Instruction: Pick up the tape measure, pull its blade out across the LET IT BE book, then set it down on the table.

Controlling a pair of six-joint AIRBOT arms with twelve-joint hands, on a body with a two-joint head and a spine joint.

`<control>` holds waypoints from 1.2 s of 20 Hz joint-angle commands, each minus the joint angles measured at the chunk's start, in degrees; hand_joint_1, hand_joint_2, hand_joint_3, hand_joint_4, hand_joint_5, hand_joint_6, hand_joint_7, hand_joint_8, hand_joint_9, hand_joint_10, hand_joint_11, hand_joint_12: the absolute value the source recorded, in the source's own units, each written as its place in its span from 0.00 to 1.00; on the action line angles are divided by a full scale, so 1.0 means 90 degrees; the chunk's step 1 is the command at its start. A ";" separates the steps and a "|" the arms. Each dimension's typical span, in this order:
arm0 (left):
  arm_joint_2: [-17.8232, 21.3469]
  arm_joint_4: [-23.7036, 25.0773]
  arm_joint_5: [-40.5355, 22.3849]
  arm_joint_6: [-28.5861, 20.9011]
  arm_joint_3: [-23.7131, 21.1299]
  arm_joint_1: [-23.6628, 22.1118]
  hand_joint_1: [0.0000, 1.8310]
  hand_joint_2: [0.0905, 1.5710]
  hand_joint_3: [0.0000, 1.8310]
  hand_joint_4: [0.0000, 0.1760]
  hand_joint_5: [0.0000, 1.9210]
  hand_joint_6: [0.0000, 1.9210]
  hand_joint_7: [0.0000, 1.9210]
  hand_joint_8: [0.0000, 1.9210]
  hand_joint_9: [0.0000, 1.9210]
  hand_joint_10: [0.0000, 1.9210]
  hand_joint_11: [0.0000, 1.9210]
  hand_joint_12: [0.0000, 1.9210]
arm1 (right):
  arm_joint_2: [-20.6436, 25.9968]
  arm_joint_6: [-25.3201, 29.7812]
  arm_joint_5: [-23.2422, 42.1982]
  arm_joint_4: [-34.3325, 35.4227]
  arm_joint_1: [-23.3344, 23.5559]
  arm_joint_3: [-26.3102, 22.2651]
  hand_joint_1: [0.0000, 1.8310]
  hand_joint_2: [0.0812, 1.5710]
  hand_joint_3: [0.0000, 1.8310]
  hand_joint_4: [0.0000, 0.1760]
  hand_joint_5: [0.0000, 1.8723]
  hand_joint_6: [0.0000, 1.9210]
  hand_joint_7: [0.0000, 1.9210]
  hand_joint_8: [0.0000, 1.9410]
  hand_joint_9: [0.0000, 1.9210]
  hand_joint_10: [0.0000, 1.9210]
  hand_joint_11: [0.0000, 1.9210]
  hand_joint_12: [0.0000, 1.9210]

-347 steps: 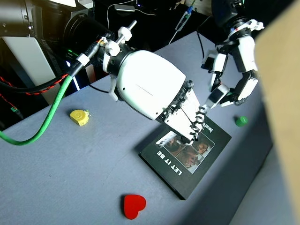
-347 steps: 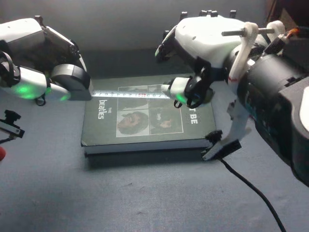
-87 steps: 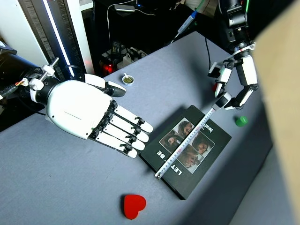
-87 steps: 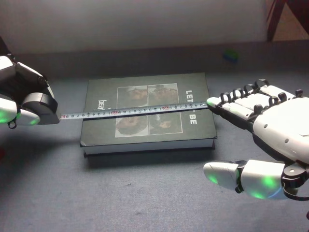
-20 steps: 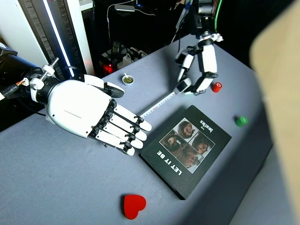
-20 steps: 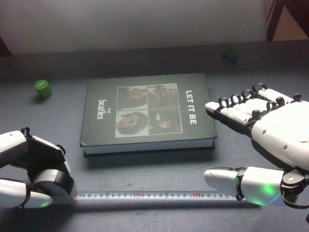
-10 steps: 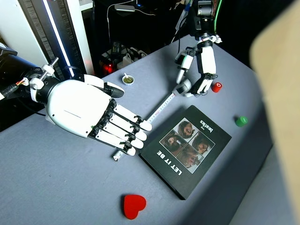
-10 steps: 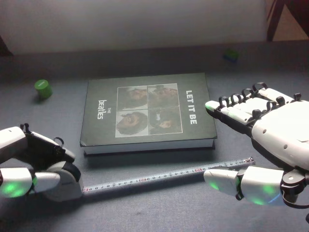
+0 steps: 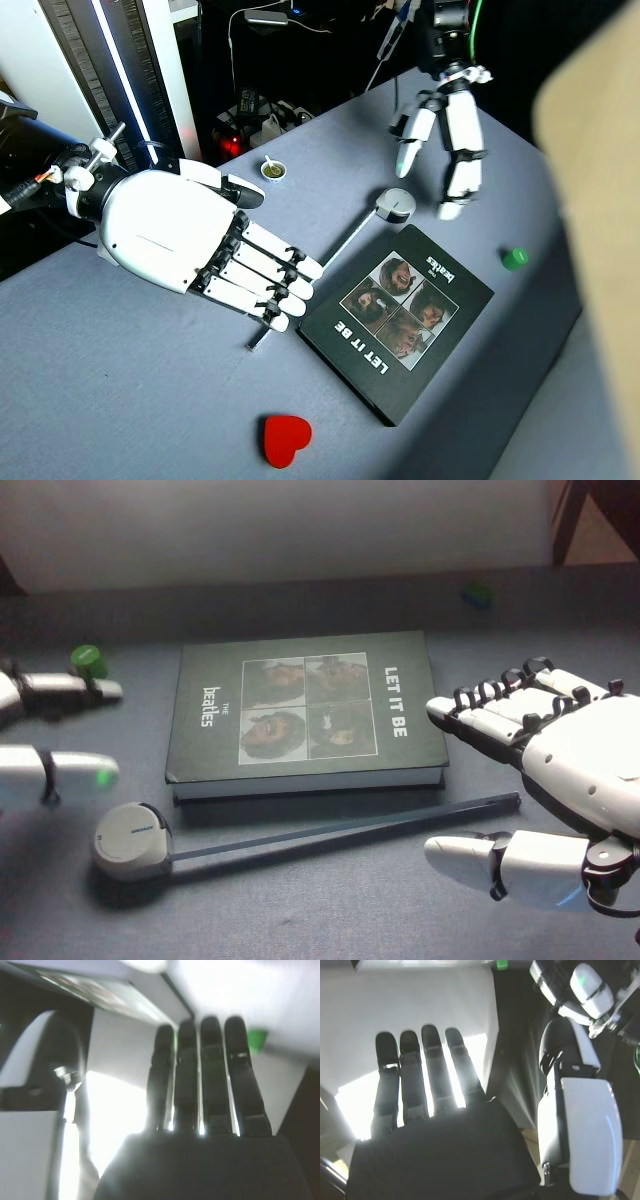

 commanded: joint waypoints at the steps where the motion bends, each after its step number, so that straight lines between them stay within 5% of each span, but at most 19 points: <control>1: 0.0090 -0.0109 -0.0353 0.0121 0.0056 -0.0187 0.25 0.65 0.00 0.00 0.15 0.00 0.17 0.00 0.17 0.00 0.02 0.40 | -0.0013 0.0049 -0.0530 -0.0411 0.0049 -0.0024 0.05 0.69 0.00 0.00 0.07 0.00 0.11 0.00 0.10 0.00 0.00 0.38; 6: 0.0070 0.0085 0.0806 0.0853 0.0283 -0.1917 0.23 0.65 0.00 0.00 0.16 0.01 0.20 0.01 0.18 0.01 0.04 0.42 | -0.0034 0.0049 -0.0530 -0.0440 0.0061 -0.0024 0.06 0.69 0.00 0.00 0.08 0.00 0.13 0.00 0.11 0.01 0.00 0.44; 9: -0.0207 0.0104 0.1623 0.1497 0.0409 -0.3034 0.22 0.65 0.00 0.00 0.24 0.00 0.31 0.01 0.32 0.03 0.15 0.50 | -0.0048 0.0047 -0.0533 -0.0442 0.0096 -0.0024 0.15 0.72 0.00 0.00 0.31 0.04 0.35 0.04 0.31 0.07 0.10 0.69; 10: -0.0305 -0.0025 0.2009 0.1888 0.0422 -0.3420 0.23 0.66 0.00 0.00 0.35 0.00 0.38 0.04 0.36 0.25 0.25 0.59 | -0.0051 0.0045 -0.0534 -0.0442 0.0100 -0.0023 0.23 0.72 0.00 0.00 0.42 0.11 0.41 0.12 0.32 0.38 0.22 0.80; 11: -0.0361 -0.0050 0.2305 0.2159 0.0425 -0.3681 0.29 0.67 0.00 0.00 0.43 0.05 0.35 0.39 0.38 0.65 0.38 0.73 | -0.0053 0.0044 -0.0534 -0.0442 0.0100 -0.0023 0.29 0.72 0.00 0.00 0.41 0.43 0.39 0.48 0.37 0.73 0.38 0.92; 12: -0.0398 -0.0853 0.2552 0.3603 0.0332 -0.4066 0.37 0.69 0.00 0.00 0.34 0.49 0.31 0.74 0.44 0.93 0.51 0.90 | -0.0056 0.0040 -0.0534 -0.0442 0.0096 -0.0023 0.36 0.71 0.00 0.00 0.38 0.77 0.39 0.85 0.53 0.95 0.60 0.98; 13: -0.0405 -0.2605 0.2641 0.5918 0.0170 -0.4427 0.45 0.71 0.00 0.00 0.29 0.87 0.35 0.95 0.54 0.99 0.61 0.98 | -0.0058 0.0038 -0.0534 -0.0442 0.0093 -0.0023 0.43 0.70 0.00 0.00 0.41 0.95 0.48 0.97 0.68 0.99 0.79 1.00; 14: -0.0393 -0.5171 0.2630 0.9267 -0.0041 -0.4823 0.49 0.71 0.00 0.00 0.32 0.97 0.44 0.99 0.56 1.00 0.62 1.00 | -0.0058 0.0037 -0.0534 -0.0442 0.0092 -0.0023 0.47 0.70 0.00 0.00 0.50 0.99 0.58 0.99 0.75 1.00 0.89 1.00; 15: -0.0371 -0.6618 0.2339 1.1510 -0.0249 -0.5186 0.51 0.71 0.00 0.00 0.38 0.99 0.51 1.00 0.58 1.00 0.62 1.00 | -0.0058 0.0037 -0.0534 -0.0442 0.0092 -0.0022 0.49 0.71 0.00 0.00 0.59 1.00 0.67 1.00 0.80 1.00 0.94 1.00; 16: -0.0356 -0.7504 0.1889 1.2949 -0.0470 -0.5527 0.52 0.71 0.00 0.00 0.45 1.00 0.55 1.00 0.60 1.00 0.63 1.00 | -0.0058 0.0037 -0.0534 -0.0442 0.0092 -0.0022 0.50 0.72 0.00 0.00 0.67 1.00 0.75 1.00 0.84 1.00 0.97 1.00; 17: -0.0356 -0.8392 0.1493 1.4384 -0.0659 -0.5835 0.52 0.70 0.00 0.00 0.52 1.00 0.60 1.00 0.63 1.00 0.66 1.00 | -0.0059 0.0037 -0.0534 -0.0442 0.0092 -0.0022 0.51 0.74 0.00 0.78 0.69 1.00 0.80 1.00 0.87 1.00 0.99 1.00; 18: -0.0382 -0.9501 0.0887 1.5639 -0.0873 -0.6093 0.52 0.71 0.00 0.00 0.60 1.00 0.66 1.00 0.68 1.00 0.71 1.00 | -0.0060 0.0037 -0.0534 -0.0442 0.0092 -0.0022 0.51 0.77 0.01 0.96 0.69 1.00 0.82 1.00 0.88 1.00 1.00 1.00; 19: -0.0410 -1.0323 0.0216 1.6036 -0.1129 -0.6198 0.51 0.72 0.00 0.00 0.65 1.00 0.71 1.00 0.72 1.00 0.75 1.00 | -0.0065 0.0037 -0.0534 -0.0442 0.0096 -0.0022 0.51 0.80 0.01 0.99 0.68 1.00 0.81 1.00 0.88 1.00 0.99 1.00; 22: -0.0438 -1.0469 -0.0580 1.5699 -0.1728 -0.5898 0.49 0.74 0.00 0.00 0.68 1.00 0.74 1.00 0.78 1.00 0.80 1.00 | -0.0074 0.0033 -0.0534 -0.0442 0.0099 -0.0022 0.55 0.82 0.01 1.00 0.69 1.00 0.80 1.00 0.88 1.00 0.98 1.00; 24: -0.0530 -1.0318 -0.1070 1.4920 -0.2243 -0.5489 0.49 0.75 0.00 0.00 0.67 1.00 0.74 1.00 0.78 1.00 0.81 1.00 | -0.0084 0.0027 -0.0534 -0.0442 0.0098 -0.0021 0.55 0.84 0.01 1.00 0.69 1.00 0.80 1.00 0.88 1.00 0.97 1.00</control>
